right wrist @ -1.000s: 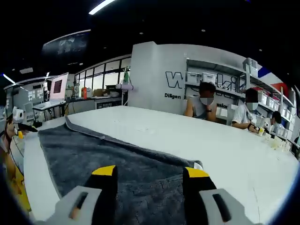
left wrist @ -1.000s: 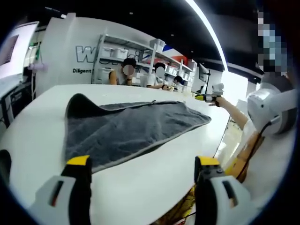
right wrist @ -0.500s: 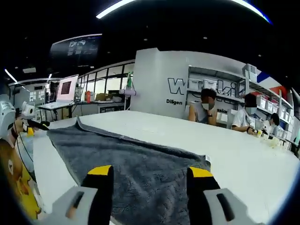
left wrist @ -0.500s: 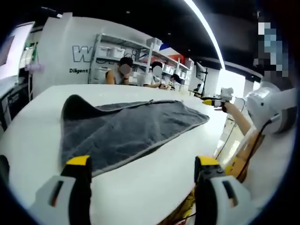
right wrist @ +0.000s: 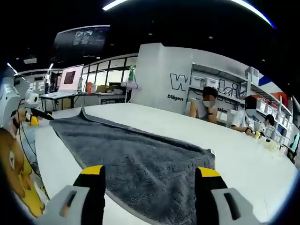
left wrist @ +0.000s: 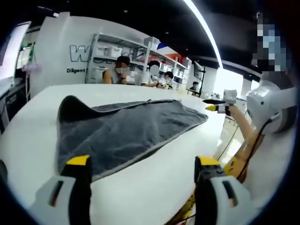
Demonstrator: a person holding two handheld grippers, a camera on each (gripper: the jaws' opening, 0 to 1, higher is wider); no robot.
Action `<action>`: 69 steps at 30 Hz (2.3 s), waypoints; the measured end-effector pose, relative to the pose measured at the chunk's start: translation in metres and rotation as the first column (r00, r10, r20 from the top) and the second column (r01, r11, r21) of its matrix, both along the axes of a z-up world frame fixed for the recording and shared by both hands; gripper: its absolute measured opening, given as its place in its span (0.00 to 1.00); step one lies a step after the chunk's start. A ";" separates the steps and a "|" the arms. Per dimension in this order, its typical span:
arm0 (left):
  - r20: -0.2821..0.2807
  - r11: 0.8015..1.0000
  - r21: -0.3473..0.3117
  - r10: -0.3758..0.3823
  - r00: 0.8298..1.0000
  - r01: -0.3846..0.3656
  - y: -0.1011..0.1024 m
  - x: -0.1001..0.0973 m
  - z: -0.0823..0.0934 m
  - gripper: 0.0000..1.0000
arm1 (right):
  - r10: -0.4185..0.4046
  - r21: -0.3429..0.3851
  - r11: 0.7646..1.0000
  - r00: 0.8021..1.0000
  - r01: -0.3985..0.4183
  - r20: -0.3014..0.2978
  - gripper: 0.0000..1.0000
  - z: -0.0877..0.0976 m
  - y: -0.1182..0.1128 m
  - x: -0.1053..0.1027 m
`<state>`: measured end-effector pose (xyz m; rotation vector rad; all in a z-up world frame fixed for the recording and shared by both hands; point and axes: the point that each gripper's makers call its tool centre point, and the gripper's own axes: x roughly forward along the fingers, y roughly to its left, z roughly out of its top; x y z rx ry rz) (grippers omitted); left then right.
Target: Fold the towel on the table until its edges align and the towel forms a compact rectangular stack.
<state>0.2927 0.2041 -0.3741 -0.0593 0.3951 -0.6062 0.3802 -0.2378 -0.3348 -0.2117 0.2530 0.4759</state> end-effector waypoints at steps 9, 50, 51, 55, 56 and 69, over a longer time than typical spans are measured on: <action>-0.005 1.000 -0.006 0.009 1.000 -0.009 0.002 -0.001 -0.002 0.96 | -0.014 0.038 0.999 1.000 0.015 -0.012 0.93 -0.006 0.003 -0.012; 0.011 0.992 0.129 -0.013 1.000 0.012 0.014 0.012 0.018 0.96 | -0.087 0.099 0.991 0.996 0.090 -0.032 0.99 -0.028 -0.005 -0.044; 0.011 0.991 0.132 -0.015 1.000 0.014 0.014 0.012 0.018 0.96 | -0.087 0.101 0.991 0.996 0.090 -0.027 0.99 -0.027 -0.005 -0.044; 0.007 0.982 0.182 -0.060 0.998 0.058 0.016 0.017 0.025 0.95 | -0.079 0.108 0.991 0.996 0.082 -0.032 0.99 -0.028 -0.005 -0.044; 0.010 0.977 0.200 -0.075 0.997 0.072 0.017 0.020 0.027 0.95 | -0.077 0.106 0.991 0.996 0.081 -0.035 0.99 -0.029 -0.005 -0.044; 0.065 0.940 0.308 -0.177 0.982 0.149 0.029 0.063 0.044 0.88 | -0.076 0.102 0.992 0.996 0.079 -0.041 0.99 -0.031 -0.005 -0.051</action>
